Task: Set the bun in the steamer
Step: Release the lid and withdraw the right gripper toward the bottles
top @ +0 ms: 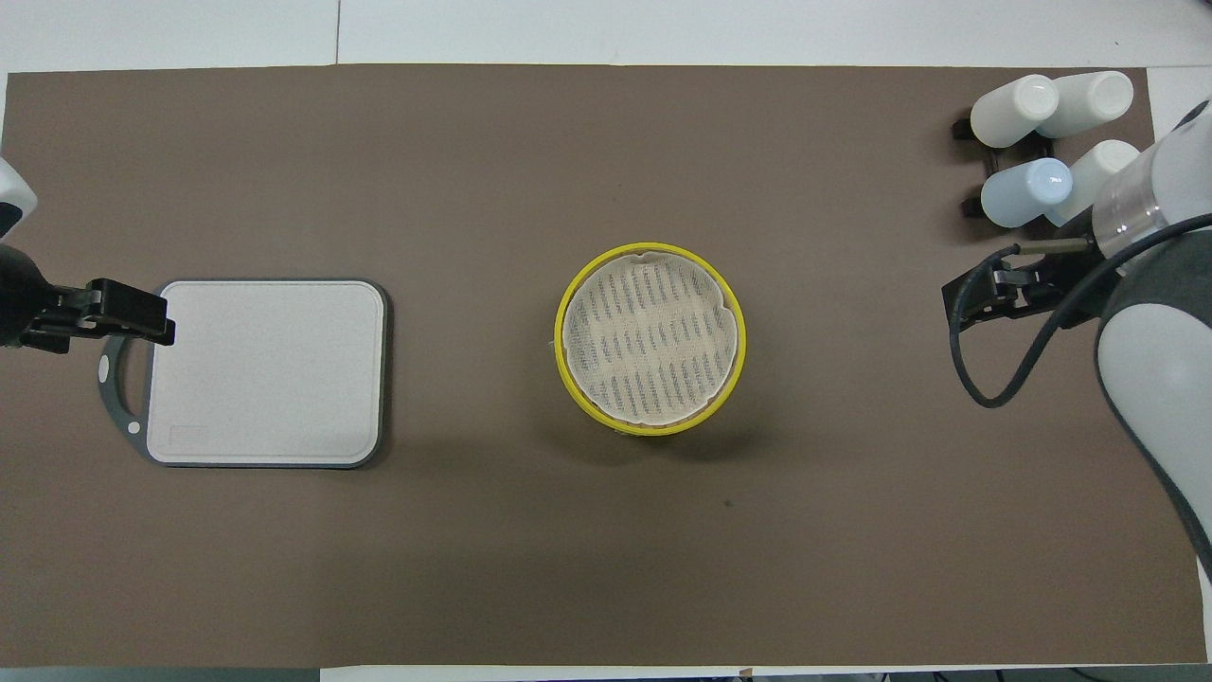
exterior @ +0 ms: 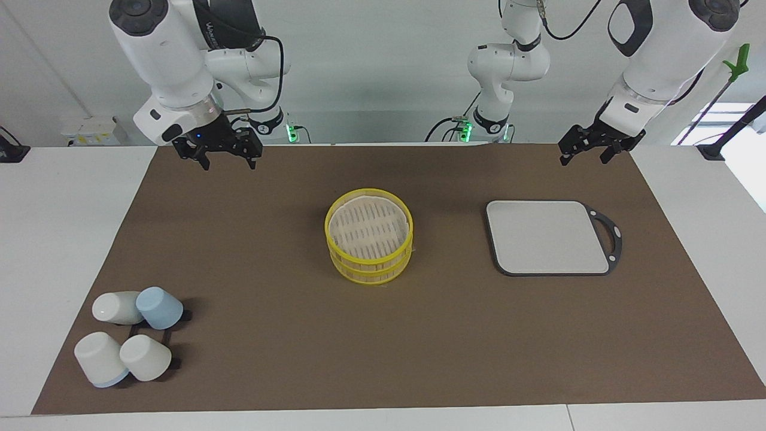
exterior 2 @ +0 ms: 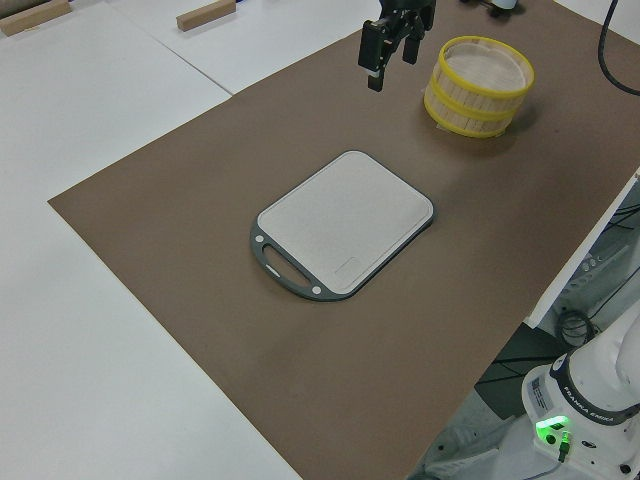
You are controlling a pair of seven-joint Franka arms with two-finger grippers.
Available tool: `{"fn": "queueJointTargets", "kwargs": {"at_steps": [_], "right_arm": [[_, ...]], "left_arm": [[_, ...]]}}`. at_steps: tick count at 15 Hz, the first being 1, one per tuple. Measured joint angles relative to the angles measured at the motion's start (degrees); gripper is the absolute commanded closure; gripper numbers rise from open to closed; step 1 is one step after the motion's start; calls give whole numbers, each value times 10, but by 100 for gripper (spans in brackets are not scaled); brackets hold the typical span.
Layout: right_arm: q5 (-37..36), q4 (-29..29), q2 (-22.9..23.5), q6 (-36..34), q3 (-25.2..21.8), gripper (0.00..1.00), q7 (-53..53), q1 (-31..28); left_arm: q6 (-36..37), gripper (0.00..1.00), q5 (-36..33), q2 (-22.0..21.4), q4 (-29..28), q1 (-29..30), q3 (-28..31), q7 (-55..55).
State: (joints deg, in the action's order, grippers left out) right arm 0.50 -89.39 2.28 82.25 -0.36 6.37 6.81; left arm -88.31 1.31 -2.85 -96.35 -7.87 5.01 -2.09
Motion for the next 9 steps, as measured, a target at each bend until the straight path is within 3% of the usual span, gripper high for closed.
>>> {"fn": "queueJointTargets", "kwargs": {"at_steps": [9], "right_arm": [[0,-25,-29,13,-20,0,-3,-1]], "left_arm": [[0,0,0,0,0,0,0,0]]}}
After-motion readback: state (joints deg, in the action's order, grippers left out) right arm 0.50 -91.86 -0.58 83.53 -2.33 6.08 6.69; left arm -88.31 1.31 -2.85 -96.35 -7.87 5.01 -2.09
